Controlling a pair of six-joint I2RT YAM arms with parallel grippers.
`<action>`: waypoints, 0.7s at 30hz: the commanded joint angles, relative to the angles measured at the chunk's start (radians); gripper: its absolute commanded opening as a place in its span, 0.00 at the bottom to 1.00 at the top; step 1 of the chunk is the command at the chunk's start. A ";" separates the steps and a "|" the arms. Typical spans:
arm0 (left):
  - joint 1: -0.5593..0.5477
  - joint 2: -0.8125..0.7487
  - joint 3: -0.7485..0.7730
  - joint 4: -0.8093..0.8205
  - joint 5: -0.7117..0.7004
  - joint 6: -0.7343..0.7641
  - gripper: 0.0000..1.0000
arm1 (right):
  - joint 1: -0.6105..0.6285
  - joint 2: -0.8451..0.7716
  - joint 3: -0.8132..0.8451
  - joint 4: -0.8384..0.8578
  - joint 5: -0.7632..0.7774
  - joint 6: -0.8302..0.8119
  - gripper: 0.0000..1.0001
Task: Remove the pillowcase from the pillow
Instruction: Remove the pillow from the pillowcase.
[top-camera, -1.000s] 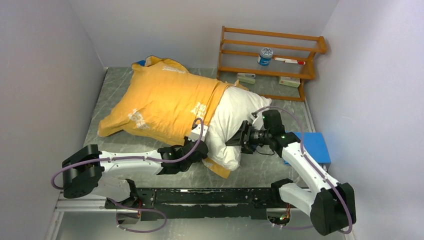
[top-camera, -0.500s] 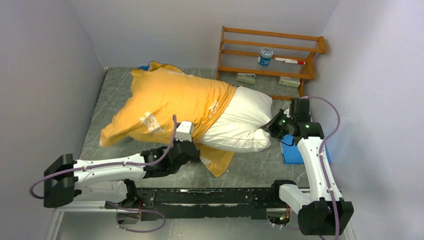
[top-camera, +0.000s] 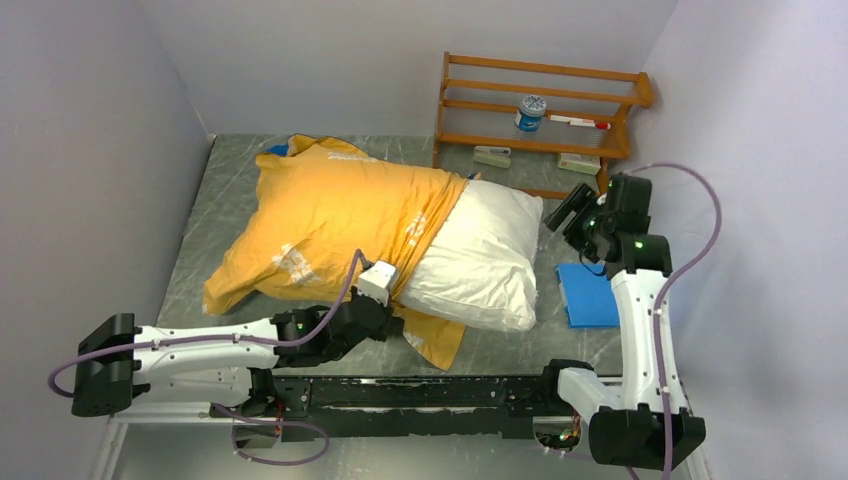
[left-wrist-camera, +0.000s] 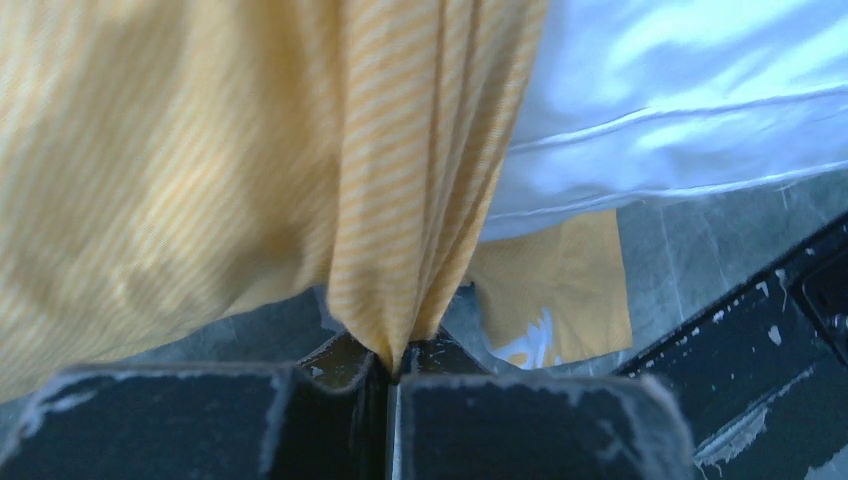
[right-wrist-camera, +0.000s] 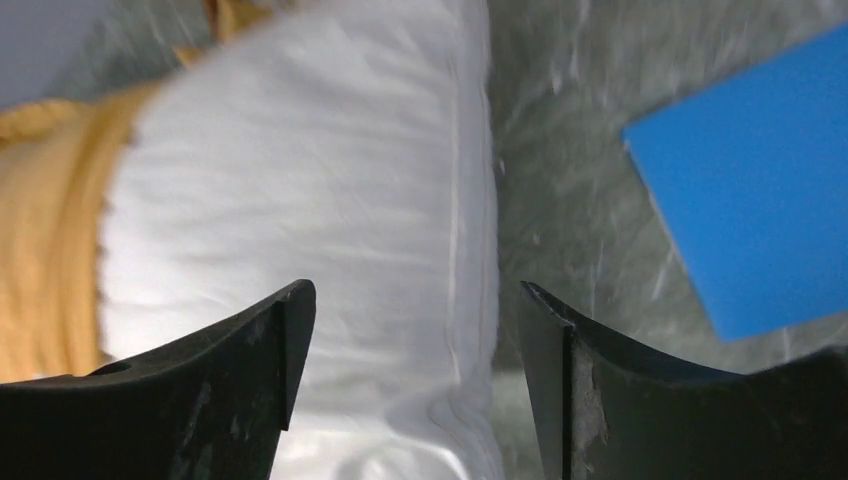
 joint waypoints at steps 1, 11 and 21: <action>-0.042 0.022 0.071 0.057 0.053 0.114 0.05 | -0.010 -0.008 0.125 0.064 0.061 -0.060 0.78; -0.092 0.050 0.143 0.187 0.352 0.245 0.34 | 0.172 0.257 0.092 0.186 -0.373 -0.090 0.80; -0.013 0.046 0.422 -0.159 0.081 0.309 0.92 | 0.341 0.365 -0.109 0.220 -0.137 -0.015 0.61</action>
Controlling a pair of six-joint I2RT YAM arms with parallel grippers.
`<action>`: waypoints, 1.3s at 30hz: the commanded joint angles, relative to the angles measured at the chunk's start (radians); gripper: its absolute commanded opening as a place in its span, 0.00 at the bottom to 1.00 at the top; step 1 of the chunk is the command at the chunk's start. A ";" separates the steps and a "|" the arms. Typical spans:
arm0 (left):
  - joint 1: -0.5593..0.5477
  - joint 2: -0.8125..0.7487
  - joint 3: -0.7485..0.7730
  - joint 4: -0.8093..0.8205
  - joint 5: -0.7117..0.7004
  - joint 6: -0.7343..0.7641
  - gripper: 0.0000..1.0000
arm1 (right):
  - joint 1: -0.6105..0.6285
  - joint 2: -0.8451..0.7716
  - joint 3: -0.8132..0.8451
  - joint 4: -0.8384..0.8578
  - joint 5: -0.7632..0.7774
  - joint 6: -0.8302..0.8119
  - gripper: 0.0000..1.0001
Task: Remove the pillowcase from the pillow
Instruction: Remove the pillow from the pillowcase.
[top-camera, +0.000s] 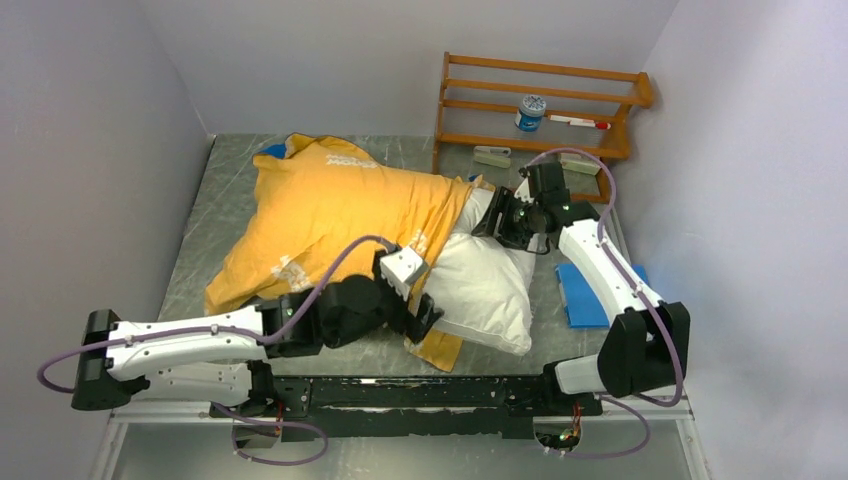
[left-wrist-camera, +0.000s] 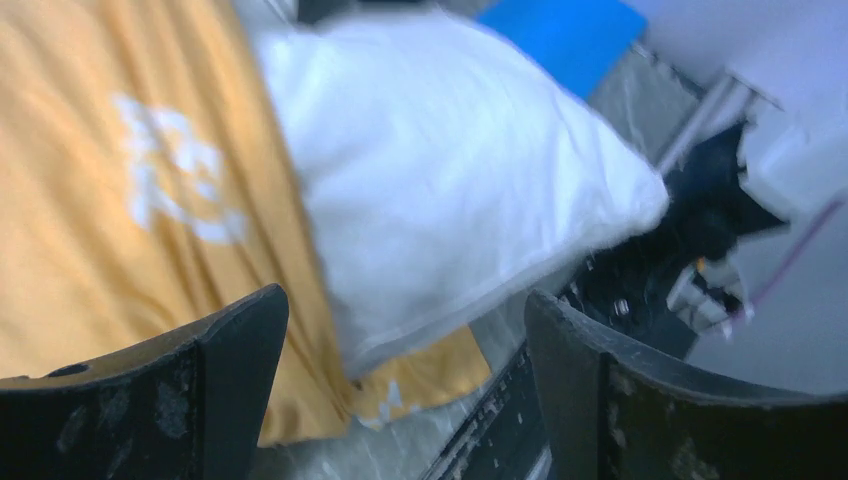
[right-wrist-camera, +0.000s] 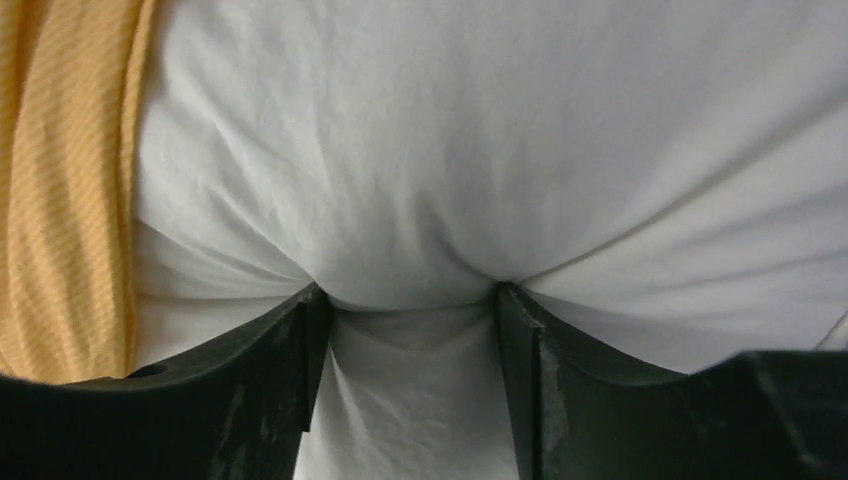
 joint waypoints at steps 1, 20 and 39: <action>0.121 0.069 0.199 -0.230 -0.103 0.046 0.93 | 0.023 -0.008 -0.177 0.021 0.032 0.035 0.58; 0.663 0.828 0.889 -0.452 0.243 0.261 0.90 | 0.146 -0.078 -0.634 0.280 -0.116 0.189 0.46; 0.662 0.083 0.065 -0.271 0.138 0.063 0.05 | 0.123 -0.147 0.125 -0.078 0.418 0.059 0.82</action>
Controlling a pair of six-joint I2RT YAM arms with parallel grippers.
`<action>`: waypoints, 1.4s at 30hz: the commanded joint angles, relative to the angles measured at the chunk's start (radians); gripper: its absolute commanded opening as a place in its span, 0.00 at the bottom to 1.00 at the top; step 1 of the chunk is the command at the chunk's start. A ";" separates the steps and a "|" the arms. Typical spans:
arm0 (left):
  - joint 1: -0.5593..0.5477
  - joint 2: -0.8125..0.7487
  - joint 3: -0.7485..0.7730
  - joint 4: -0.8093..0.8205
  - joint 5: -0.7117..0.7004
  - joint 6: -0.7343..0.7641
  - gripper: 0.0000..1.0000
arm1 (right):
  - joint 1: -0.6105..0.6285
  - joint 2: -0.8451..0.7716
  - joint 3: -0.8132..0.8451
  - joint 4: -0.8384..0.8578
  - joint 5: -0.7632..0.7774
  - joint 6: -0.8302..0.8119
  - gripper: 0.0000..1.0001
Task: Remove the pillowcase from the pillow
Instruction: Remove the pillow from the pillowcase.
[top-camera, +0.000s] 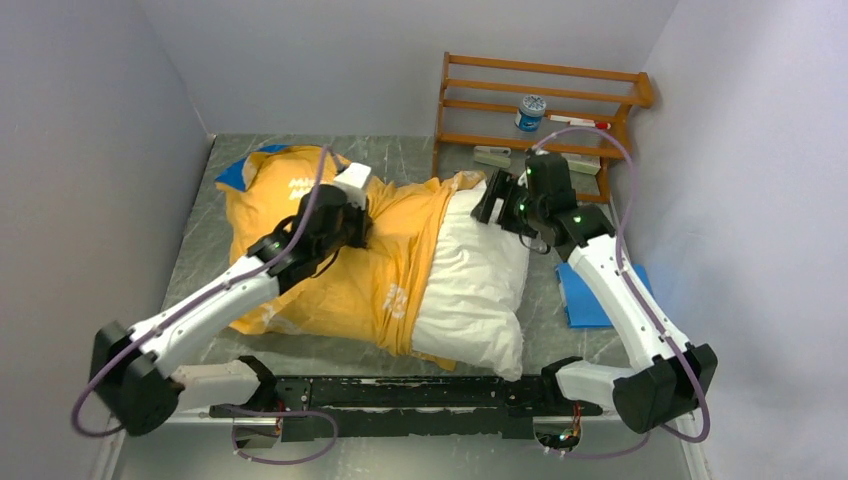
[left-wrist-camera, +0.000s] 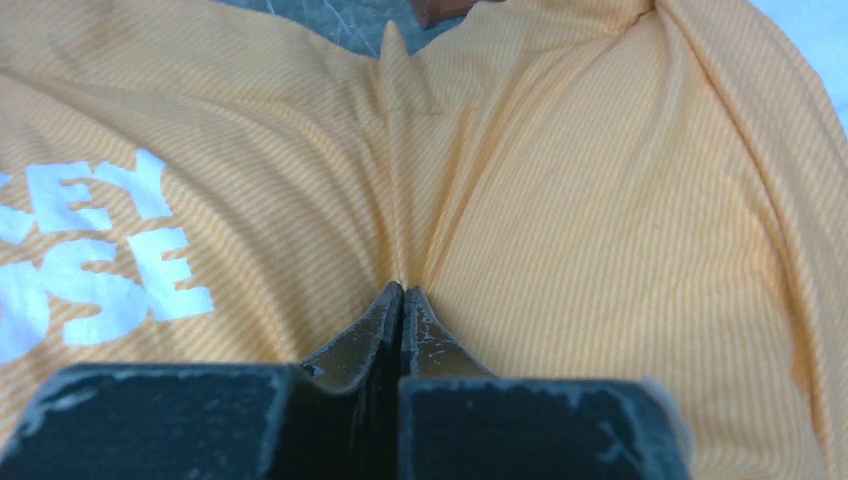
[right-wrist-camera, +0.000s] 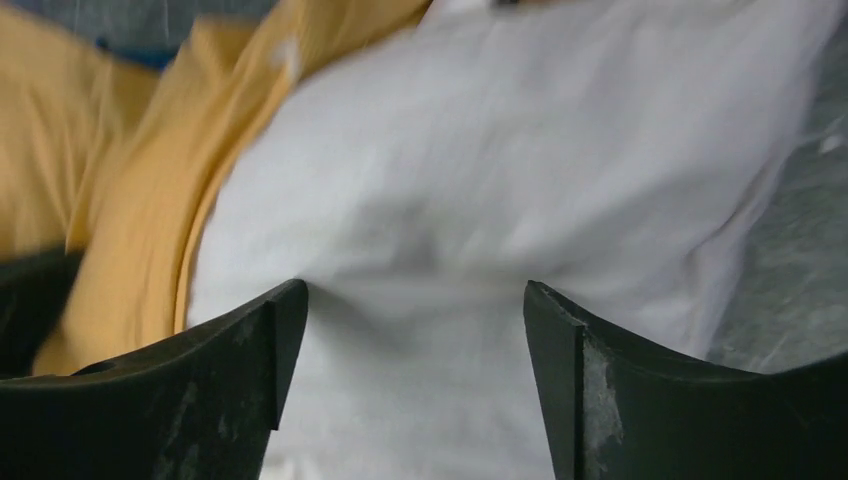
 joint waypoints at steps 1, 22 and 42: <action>0.000 -0.168 -0.142 -0.155 -0.025 -0.063 0.05 | -0.020 0.063 0.121 -0.076 0.185 0.032 0.85; 0.000 -0.204 0.012 -0.138 0.011 -0.022 0.78 | -0.018 0.025 -0.234 0.239 -0.334 0.143 0.00; 0.011 0.464 0.509 -0.170 0.703 0.093 0.90 | 0.005 -0.075 -0.238 0.196 -0.334 0.017 0.00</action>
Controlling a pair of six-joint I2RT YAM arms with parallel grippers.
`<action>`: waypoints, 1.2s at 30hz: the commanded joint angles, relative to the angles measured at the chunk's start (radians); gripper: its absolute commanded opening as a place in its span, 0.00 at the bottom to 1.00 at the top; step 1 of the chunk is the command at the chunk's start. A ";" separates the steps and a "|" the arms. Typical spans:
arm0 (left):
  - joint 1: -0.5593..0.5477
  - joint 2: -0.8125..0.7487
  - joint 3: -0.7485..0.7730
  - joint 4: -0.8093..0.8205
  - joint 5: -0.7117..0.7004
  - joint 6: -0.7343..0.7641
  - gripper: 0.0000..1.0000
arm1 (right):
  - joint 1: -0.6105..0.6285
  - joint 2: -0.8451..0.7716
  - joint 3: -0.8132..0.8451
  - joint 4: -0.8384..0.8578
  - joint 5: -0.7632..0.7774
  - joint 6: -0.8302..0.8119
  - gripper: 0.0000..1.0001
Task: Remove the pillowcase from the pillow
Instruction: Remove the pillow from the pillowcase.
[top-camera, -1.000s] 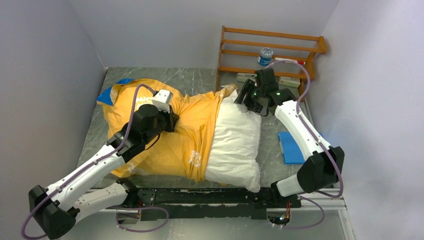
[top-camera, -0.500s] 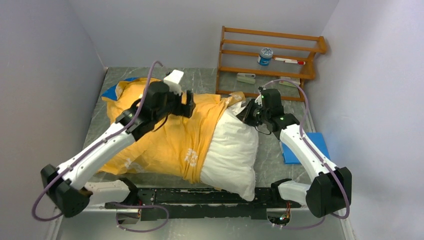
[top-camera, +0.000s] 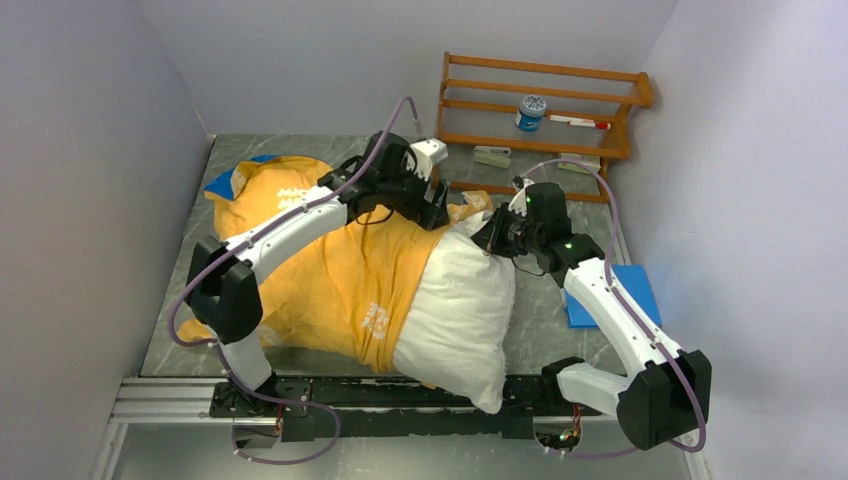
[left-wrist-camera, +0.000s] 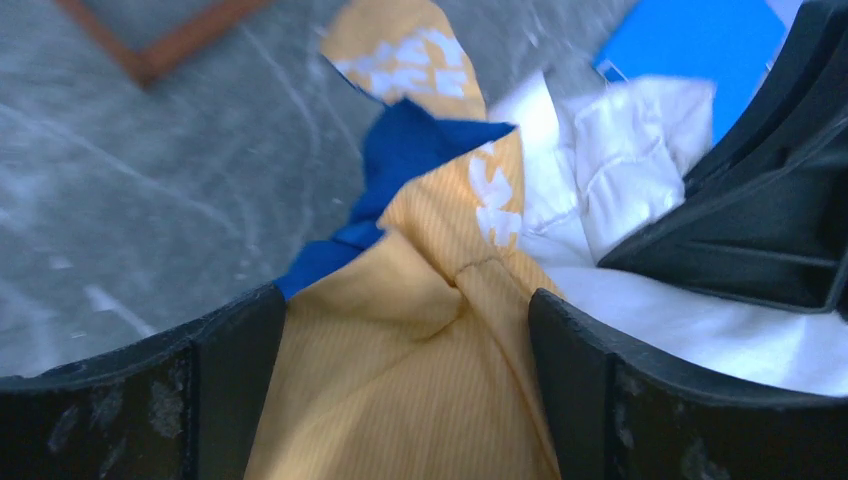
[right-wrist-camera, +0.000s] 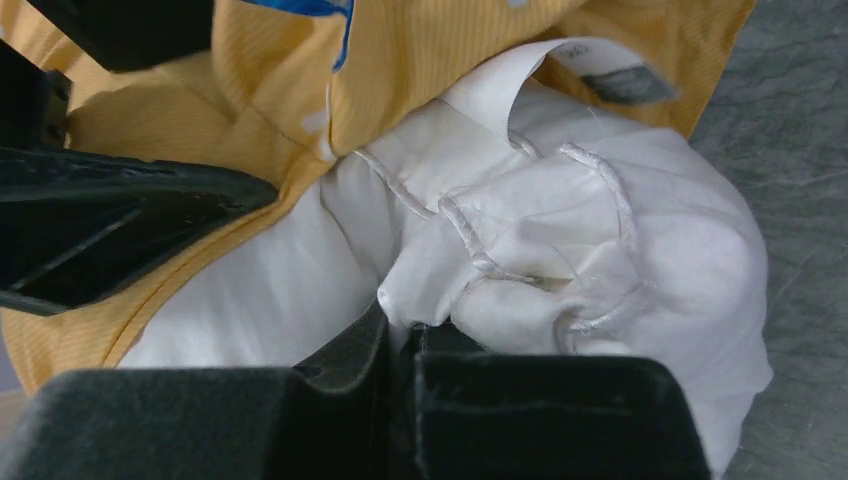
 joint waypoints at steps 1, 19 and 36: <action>0.014 -0.015 -0.044 0.017 0.178 0.020 0.82 | 0.031 -0.006 0.019 -0.063 -0.063 -0.030 0.00; 0.223 -0.256 -0.263 -0.085 -0.585 0.005 0.05 | 0.017 0.023 0.174 -0.190 0.285 -0.047 0.00; 0.370 -0.340 -0.304 -0.042 -0.198 0.016 0.51 | -0.008 0.310 0.630 -0.416 0.137 -0.176 0.59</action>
